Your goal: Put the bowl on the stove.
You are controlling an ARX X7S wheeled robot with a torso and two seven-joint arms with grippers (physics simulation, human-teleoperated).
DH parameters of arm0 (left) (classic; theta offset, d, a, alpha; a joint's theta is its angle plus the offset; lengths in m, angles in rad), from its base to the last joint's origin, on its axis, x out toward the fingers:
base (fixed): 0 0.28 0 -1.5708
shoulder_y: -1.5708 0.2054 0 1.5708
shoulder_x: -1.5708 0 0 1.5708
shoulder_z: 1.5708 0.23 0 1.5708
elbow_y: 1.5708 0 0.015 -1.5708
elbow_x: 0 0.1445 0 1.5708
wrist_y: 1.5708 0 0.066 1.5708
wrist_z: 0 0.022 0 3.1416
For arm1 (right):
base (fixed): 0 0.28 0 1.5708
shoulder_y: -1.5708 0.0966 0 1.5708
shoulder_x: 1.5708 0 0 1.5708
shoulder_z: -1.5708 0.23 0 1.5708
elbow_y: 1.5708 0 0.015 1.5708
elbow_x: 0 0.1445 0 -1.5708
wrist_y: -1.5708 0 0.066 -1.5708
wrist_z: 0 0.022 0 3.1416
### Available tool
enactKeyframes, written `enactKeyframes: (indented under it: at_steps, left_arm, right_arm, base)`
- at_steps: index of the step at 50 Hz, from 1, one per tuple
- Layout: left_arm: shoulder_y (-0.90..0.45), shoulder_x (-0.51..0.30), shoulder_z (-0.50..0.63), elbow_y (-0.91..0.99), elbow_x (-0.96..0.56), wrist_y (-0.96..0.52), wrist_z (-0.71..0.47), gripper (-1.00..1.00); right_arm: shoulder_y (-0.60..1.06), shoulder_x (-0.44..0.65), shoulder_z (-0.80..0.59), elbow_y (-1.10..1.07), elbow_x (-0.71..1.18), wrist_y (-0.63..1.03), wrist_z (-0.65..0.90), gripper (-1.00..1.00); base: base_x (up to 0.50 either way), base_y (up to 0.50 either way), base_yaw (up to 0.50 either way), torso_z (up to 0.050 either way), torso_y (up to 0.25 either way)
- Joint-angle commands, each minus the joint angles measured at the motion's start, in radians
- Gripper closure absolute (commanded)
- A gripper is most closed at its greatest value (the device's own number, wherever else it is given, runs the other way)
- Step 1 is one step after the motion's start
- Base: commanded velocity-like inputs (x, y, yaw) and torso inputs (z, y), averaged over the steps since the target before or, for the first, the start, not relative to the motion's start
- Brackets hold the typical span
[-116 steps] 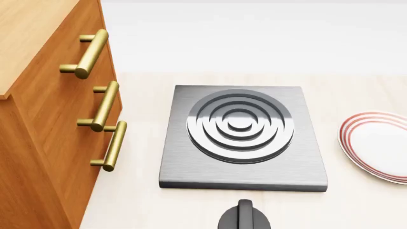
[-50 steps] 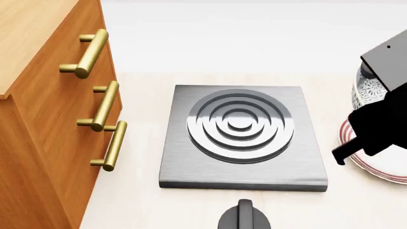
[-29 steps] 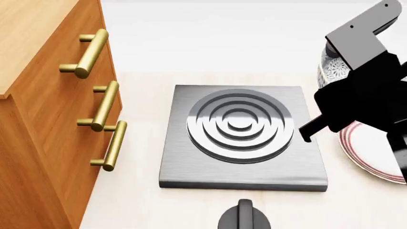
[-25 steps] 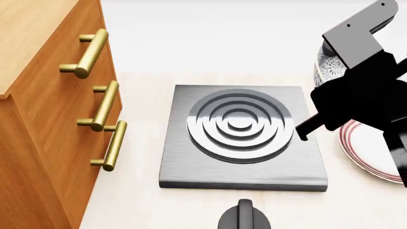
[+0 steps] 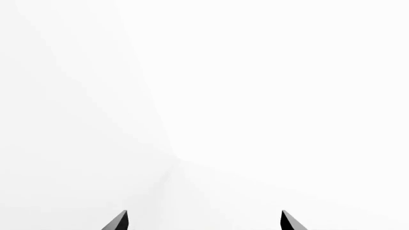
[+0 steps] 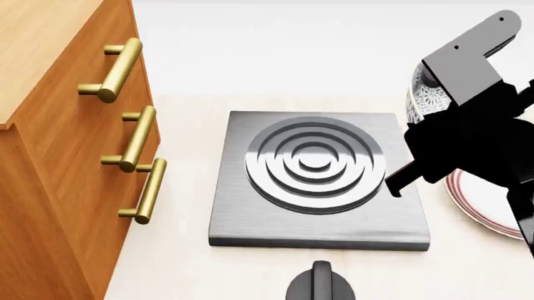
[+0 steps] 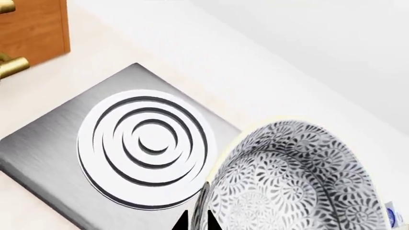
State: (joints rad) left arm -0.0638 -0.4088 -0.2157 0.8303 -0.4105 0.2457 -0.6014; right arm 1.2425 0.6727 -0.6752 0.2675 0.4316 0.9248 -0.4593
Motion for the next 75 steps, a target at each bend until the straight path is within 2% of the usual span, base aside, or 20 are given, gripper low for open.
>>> enactKeyframes:
  at_steps: [1, 4, 21, 26, 30, 34, 50, 60, 75]
  left_arm:
    - [-0.003, 0.018, -0.013, -0.009, 0.036, -0.018, 0.011, -1.00]
    - [-0.002, 0.017, -0.014, -0.009, 0.035, -0.018, 0.011, -1.00]
    - [-0.001, 0.013, -0.012, -0.011, 0.034, -0.016, 0.007, -1.00]
    - [0.000, 0.010, -0.016, -0.012, 0.030, -0.016, 0.006, -1.00]
    - [0.000, 0.008, -0.013, -0.014, 0.031, -0.019, 0.006, -1.00]
    - [-0.001, 0.007, -0.012, -0.017, 0.032, -0.020, 0.005, -1.00]
    - [-0.005, 0.005, -0.007, -0.026, 0.035, -0.021, 0.002, -1.00]
    - [-0.002, 0.008, 0.002, -0.030, 0.045, -0.017, 0.003, -1.00]
    - [0.000, 0.006, 0.014, -0.028, 0.047, -0.022, 0.001, -1.00]
  right_arm:
    - [-0.087, 0.068, 0.066, -0.156, 0.007, 0.020, 0.019, 1.00]
    - [-0.128, 0.112, 0.104, -0.245, 0.036, 0.031, 0.041, 1.00]
    - [-0.110, 0.096, 0.083, -0.216, 0.025, 0.015, 0.024, 1.00]
    - [0.020, -0.056, -0.038, 0.087, -0.079, -0.168, -0.100, 1.00]
    - [0.153, -0.223, -0.132, 0.493, -0.173, -0.388, -0.216, 1.00]
    - [0.298, -0.437, -0.176, 1.036, -0.239, -0.698, -0.306, 1.00]
    - [0.286, -0.526, -0.002, 1.041, -0.385, -0.626, -0.318, 1.00]
    - [0.277, -0.569, 0.086, 1.041, -0.412, -0.581, -0.289, 1.00]
    - [0.266, -0.597, 0.135, 1.041, -0.427, -0.530, -0.272, 1.00]
  base:
    - [0.00, 0.00, 0.00, 0.000, 0.000]
    - [0.00, 0.00, 0.00, 0.000, 0.003]
    - [0.00, 0.00, 0.00, 0.000, 0.000]
    - [0.00, 0.00, 0.00, 0.000, 0.000]
    - [0.00, 0.00, 0.00, 0.000, 0.003]
    - [0.00, 0.00, 0.00, 0.000, 0.000]
    - [0.00, 0.00, 0.00, 0.000, 0.001]
    - [0.00, 0.00, 0.00, 0.000, 0.000]
    - [0.00, 0.00, 0.00, 0.000, 0.001]
